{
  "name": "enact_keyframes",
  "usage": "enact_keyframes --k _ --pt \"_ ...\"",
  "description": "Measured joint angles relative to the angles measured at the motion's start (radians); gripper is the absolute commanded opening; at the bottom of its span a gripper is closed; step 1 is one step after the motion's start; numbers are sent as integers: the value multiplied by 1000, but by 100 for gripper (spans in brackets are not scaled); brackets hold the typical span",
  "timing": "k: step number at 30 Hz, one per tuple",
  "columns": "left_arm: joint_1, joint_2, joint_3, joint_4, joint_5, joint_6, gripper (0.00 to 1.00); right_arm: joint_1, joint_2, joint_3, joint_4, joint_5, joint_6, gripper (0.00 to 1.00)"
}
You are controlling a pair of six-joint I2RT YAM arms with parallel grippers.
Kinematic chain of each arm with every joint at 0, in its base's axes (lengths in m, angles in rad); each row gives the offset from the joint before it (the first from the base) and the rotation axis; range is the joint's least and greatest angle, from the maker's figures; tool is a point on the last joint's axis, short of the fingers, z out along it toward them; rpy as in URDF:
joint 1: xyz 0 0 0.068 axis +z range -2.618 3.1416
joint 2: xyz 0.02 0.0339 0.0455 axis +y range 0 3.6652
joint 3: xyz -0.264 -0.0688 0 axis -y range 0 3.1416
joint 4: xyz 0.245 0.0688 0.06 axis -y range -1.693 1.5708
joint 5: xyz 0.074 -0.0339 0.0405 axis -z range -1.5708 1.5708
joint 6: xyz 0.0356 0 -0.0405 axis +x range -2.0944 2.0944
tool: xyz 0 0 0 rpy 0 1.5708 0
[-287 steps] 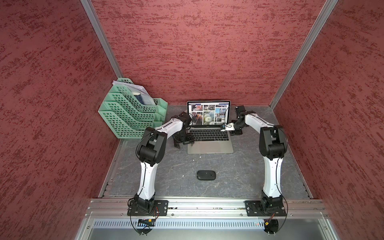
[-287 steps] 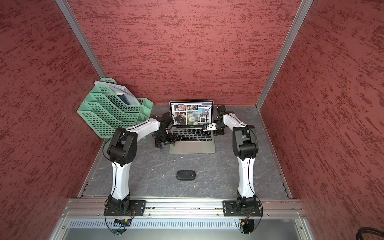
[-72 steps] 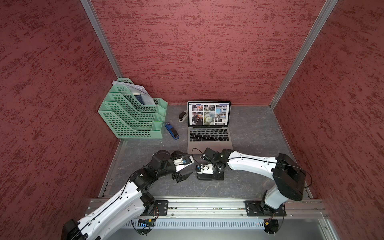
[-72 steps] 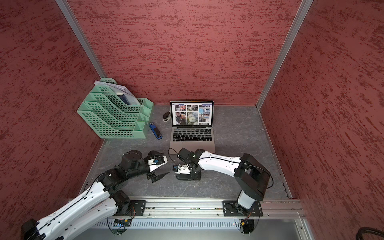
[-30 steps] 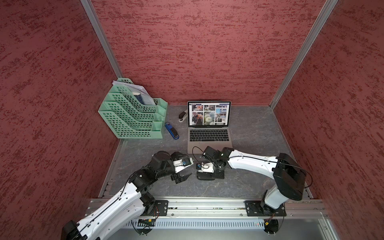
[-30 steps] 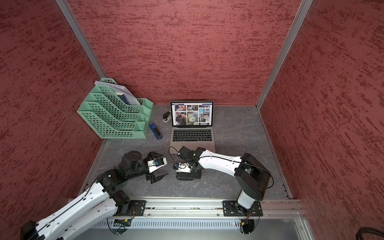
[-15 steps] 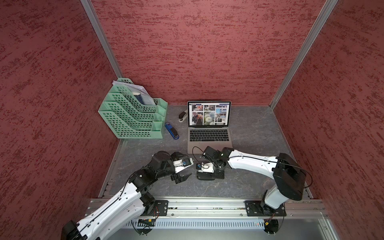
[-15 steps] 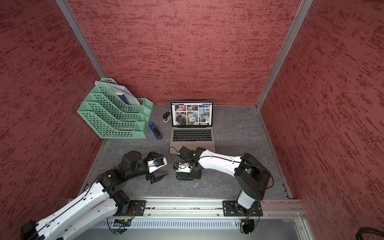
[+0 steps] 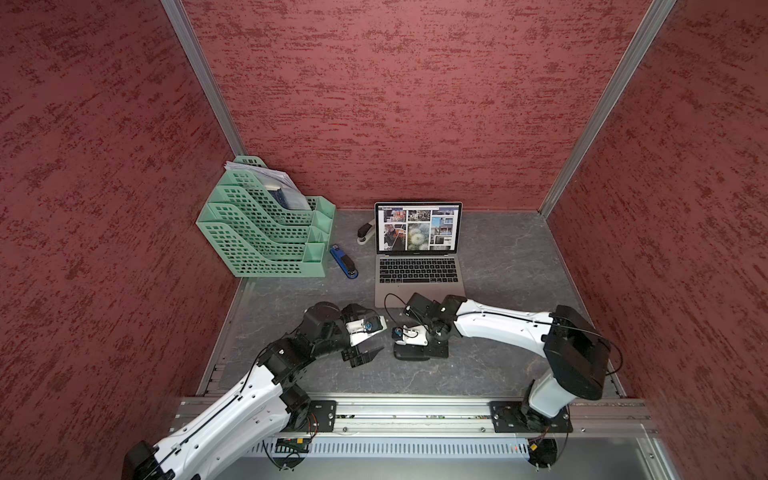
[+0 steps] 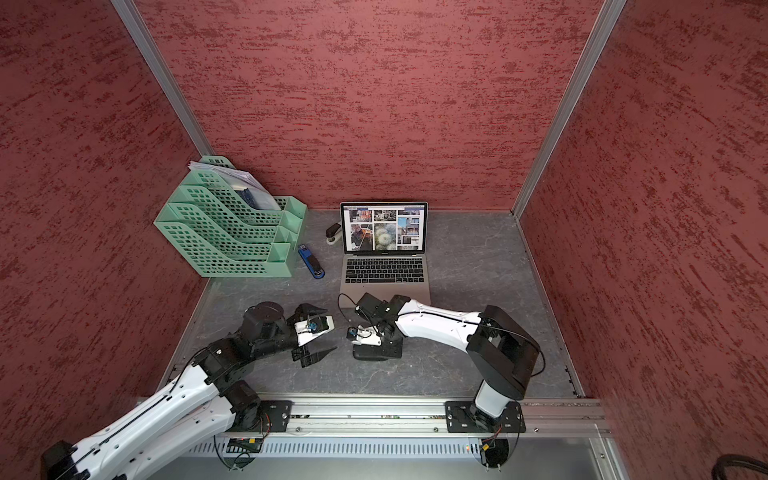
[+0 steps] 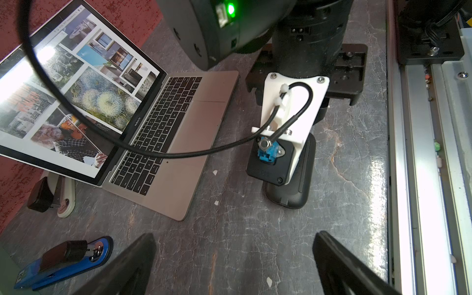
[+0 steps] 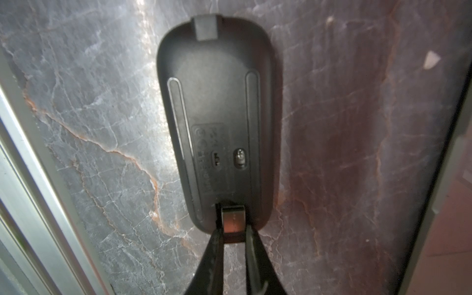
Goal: Remove the wireless mouse receiver from the laptop
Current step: Insert the USB plug into the mouse.
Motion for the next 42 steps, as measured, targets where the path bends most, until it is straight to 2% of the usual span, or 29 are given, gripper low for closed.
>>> enact_keyframes --k 19,24,33,34,36,42 --pt "0 0 -2 0 0 7 100 0 16 0 1 0 4 0" --pt "0 0 -2 -1 0 7 100 0 16 0 0 0 5 13" --pt "0 0 -5 -3 0 15 100 0 16 0 0 1 10 23" --pt "0 0 -5 -3 0 15 100 0 16 0 -1 1 11 31" --pt "0 0 -5 -5 0 15 100 0 16 0 -2 2 16 40" --pt "0 0 -5 -7 0 16 100 0 16 0 -3 4 16 44"
